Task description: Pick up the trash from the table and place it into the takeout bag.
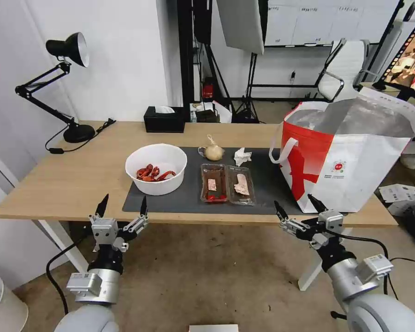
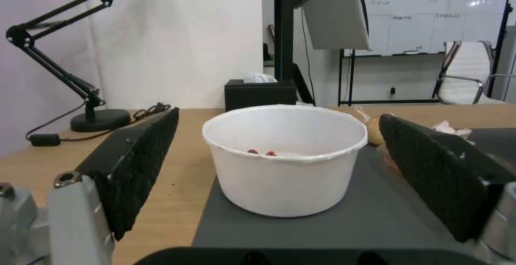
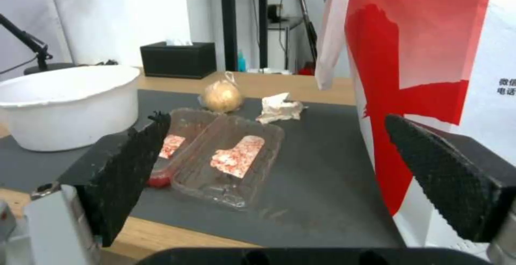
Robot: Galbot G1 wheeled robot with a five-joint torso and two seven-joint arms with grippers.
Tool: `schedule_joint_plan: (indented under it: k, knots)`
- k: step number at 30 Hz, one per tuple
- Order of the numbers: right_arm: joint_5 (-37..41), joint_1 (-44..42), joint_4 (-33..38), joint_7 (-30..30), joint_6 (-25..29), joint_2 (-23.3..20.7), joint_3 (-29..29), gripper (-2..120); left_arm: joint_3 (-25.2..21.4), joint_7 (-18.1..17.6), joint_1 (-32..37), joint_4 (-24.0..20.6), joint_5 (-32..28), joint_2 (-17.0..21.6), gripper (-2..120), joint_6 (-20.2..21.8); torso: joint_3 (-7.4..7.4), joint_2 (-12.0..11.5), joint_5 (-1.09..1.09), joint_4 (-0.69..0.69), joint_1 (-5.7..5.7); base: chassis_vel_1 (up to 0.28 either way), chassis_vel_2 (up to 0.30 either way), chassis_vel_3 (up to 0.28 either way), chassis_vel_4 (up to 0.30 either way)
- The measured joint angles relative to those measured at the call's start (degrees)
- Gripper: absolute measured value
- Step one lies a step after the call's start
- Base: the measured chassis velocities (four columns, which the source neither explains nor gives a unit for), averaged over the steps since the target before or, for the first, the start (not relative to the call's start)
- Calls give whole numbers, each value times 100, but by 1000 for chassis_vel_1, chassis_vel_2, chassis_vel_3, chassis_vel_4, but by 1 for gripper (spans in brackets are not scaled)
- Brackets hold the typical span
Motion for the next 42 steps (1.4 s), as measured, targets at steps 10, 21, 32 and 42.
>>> schedule_joint_plan:
  k: [10, 21, 32, 42]
  knots:
    - [-17, -3, 0, 1, 0, 7, -2, 100, -3, 9, 44, -24, -4, -7, 100, 2, 0, 0, 0, 0, 0, 0, 0, 0, 0]
    - [-48, -29, 21, -3, 0, 22, -3, 100, -20, 21, 104, -85, -10, -22, 100, 2, 0, 0, 0, 0, 0, 0, 0, 0, 0]
    - [-66, -38, 17, -14, 2, 31, -11, 100, -30, 36, 116, -92, -22, -15, 100, -1, 0, 0, 0, 0, 0, 0, 0, 0, 0]
    - [-146, -22, -25, -38, 2, 68, -69, 100, -31, 45, 95, -51, -28, -16, 100, -18, 0, 0, -1, 0, 0, 0, 0, 0, 0]
